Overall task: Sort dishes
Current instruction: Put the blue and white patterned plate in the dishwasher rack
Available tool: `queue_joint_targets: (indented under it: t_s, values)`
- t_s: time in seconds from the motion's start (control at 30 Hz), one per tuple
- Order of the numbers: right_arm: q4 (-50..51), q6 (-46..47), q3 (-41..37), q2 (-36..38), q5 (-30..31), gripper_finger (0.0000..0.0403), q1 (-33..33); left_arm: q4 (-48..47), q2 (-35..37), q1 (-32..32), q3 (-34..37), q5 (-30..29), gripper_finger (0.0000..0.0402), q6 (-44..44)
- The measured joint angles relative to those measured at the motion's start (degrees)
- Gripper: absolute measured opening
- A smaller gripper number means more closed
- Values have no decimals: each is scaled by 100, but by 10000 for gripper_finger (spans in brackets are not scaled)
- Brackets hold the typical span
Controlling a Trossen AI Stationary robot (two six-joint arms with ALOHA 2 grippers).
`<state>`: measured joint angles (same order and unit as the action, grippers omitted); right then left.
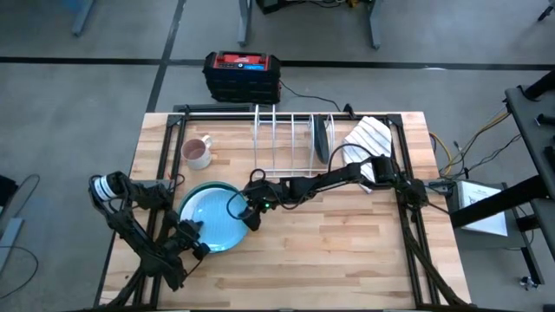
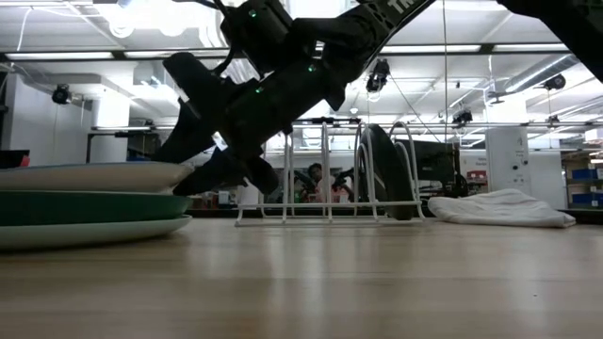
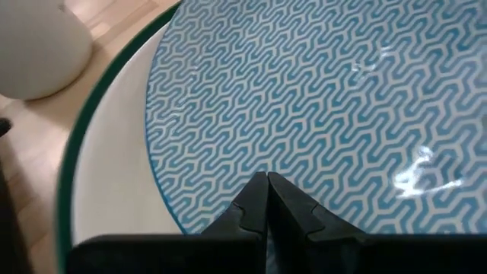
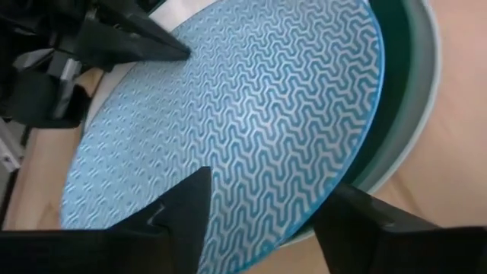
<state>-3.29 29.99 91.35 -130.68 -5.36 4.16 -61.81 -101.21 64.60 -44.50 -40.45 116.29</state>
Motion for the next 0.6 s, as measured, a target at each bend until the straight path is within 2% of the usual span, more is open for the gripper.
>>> queue_joint_targets:
  t_s: [0.37, 0.5, 0.6]
  values:
    - [-41, -152, 9, 9, 578, 60, -113, 64, -62, -56, 14, -587, 0, 319]
    - [-100, -223, 30, 33, 570, 36, -133, -60, -66, -55, -89, -710, 0, 448]
    - [-96, -286, 33, 65, 517, 31, -144, -348, -66, -63, -278, -503, 0, 454]
